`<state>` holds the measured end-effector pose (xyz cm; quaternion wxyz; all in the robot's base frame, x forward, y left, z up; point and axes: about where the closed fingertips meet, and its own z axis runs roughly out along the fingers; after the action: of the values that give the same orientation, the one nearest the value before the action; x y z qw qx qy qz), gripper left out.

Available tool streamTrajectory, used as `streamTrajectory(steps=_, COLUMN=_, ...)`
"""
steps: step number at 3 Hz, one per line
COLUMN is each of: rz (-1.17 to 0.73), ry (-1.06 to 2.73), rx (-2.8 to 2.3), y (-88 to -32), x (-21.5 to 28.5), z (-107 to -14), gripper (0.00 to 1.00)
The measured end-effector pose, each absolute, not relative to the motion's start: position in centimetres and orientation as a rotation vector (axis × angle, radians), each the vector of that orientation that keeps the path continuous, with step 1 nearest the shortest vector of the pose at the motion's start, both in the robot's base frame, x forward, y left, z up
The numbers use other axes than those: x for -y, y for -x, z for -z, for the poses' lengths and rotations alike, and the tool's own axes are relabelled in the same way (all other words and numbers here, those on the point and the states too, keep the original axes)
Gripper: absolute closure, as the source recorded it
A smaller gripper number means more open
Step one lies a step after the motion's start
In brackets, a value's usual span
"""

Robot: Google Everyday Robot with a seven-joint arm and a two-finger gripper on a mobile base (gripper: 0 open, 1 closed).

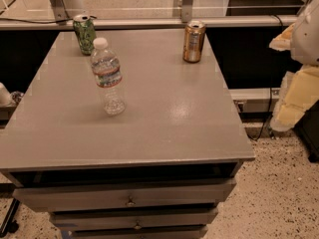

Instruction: Move water bottle near green can

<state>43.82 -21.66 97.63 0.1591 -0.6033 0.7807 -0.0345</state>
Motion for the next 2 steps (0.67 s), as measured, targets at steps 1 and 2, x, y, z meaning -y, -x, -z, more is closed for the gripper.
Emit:
streamTrajectory(steps=1, rz=0.099, ry=1.724, rx=-2.231, y=-43.8, x=21.7, z=-97.6, gripper=0.0)
streamTrajectory(steps=2, rz=0.021, ry=1.692, rx=-2.193, y=-44.8, x=19.1, z=-96.4, gripper=0.0)
